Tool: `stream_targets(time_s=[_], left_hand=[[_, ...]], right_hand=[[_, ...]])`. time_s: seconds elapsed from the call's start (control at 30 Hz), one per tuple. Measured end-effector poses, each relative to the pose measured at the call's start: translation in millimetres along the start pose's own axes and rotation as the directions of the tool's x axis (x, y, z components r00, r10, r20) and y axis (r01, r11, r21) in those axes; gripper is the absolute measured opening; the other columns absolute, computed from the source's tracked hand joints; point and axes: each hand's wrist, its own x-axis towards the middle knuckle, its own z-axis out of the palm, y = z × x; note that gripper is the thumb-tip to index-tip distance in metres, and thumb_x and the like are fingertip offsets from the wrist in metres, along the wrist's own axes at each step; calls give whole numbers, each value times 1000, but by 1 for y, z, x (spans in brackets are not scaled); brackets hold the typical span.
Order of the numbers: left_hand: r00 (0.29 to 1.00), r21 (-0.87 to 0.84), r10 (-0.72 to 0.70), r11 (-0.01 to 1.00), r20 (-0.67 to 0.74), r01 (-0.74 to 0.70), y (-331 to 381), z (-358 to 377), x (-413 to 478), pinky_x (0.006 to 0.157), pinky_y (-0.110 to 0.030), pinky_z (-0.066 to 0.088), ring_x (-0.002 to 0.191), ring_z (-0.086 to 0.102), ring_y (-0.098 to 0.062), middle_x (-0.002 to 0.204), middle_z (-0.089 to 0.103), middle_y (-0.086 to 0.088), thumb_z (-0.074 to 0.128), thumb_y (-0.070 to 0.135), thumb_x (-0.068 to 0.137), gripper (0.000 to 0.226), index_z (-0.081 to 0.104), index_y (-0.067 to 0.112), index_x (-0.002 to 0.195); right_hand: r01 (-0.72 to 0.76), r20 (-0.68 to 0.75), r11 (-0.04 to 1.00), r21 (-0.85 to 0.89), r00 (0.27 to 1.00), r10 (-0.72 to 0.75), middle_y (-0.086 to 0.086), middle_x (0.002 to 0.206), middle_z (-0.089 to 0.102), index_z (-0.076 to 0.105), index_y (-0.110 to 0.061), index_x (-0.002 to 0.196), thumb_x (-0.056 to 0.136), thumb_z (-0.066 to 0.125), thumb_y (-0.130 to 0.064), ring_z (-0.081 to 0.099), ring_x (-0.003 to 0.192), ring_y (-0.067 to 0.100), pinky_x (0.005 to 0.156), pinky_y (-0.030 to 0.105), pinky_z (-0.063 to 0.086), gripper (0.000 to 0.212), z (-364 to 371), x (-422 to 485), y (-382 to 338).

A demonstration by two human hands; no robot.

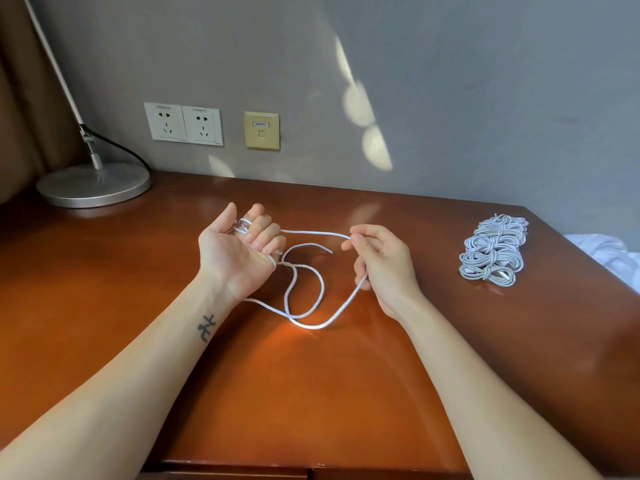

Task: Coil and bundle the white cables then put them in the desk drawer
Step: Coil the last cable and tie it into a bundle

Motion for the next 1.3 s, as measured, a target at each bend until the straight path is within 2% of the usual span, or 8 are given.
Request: stream_targets(time_s=[0.2, 0.37, 0.53, 0.73, 0.87, 0.97, 1.07, 1.3], left_hand=[[996, -1, 55, 998, -68, -56, 2, -1, 5, 61, -25, 28, 58, 25, -11, 69, 30, 3, 38, 25, 107, 38, 65, 6, 126], [984, 50, 143, 989, -105, -138, 6, -2, 12, 62, -24, 28, 56, 24, -11, 67, 26, 3, 32, 32, 111, 44, 62, 11, 136], [963, 94, 178, 982, -201, -161, 7, -7, 18, 55, -24, 30, 50, 26, -11, 63, 29, 3, 32, 30, 112, 35, 60, 8, 114], [952, 128, 162, 983, -261, -133, 5, -12, 22, 56, -23, 28, 50, 27, -10, 64, 31, 4, 34, 27, 112, 32, 43, 15, 84], [915, 297, 271, 938, -298, -181, 1, -11, 23, 53, -24, 35, 52, 33, -11, 69, 38, 0, 34, 8, 108, 25, 40, 16, 85], [862, 575, 441, 784, -250, -234, -8, -11, 23, 59, -29, 37, 55, 40, -13, 71, 47, -3, 33, -3, 103, 26, 43, 21, 104], [839, 874, 541, 433, -59, -218, -14, -14, 17, 66, -33, 39, 57, 43, -13, 71, 51, 0, 35, -5, 97, 32, 45, 25, 104], [853, 972, 474, -33, 219, -231, -17, -15, 9, 66, -27, 48, 68, 52, -9, 88, 60, -5, 32, 5, 108, 25, 46, 25, 103]], right_hand=[[-14, 40, 988, -153, 999, 20, -8, 89, 74, 69, -30, 114, 104, 60, -27, 59, 64, 3, 66, 21, 49, 14, 0, 0, 3], [38, 151, 955, -294, 989, 8, -13, 92, 74, 73, -32, 110, 101, 63, -32, 68, 90, -2, 75, 10, 48, 14, 0, -3, 3], [144, 286, 890, -432, 958, -17, -19, 99, 74, 76, -31, 109, 100, 65, -33, 68, 100, -1, 85, 17, 56, 14, 1, -7, 7], [125, 361, 921, -369, 932, 19, -20, 99, 76, 78, -28, 106, 99, 67, -30, 68, 102, -3, 83, 14, 55, 13, 3, -8, 1], [116, 398, 937, -329, 917, 26, -19, 102, 76, 79, -29, 106, 99, 68, -29, 69, 105, -1, 87, 15, 54, 13, 4, -10, -3], [135, 405, 944, -301, 915, -2, -18, 102, 76, 79, -28, 109, 102, 64, -28, 69, 102, -2, 86, 13, 54, 16, 5, -12, -6], [150, 388, 945, -290, 921, -27, -12, 88, 74, 77, -29, 108, 104, 60, -28, 67, 83, 3, 78, 17, 54, 18, 6, -14, -8], [48, 282, 996, -78, 959, -24, 0, 101, 77, 72, -20, 116, 106, 53, -6, 61, 66, 13, 58, 28, 54, 26, 7, -12, -12]])
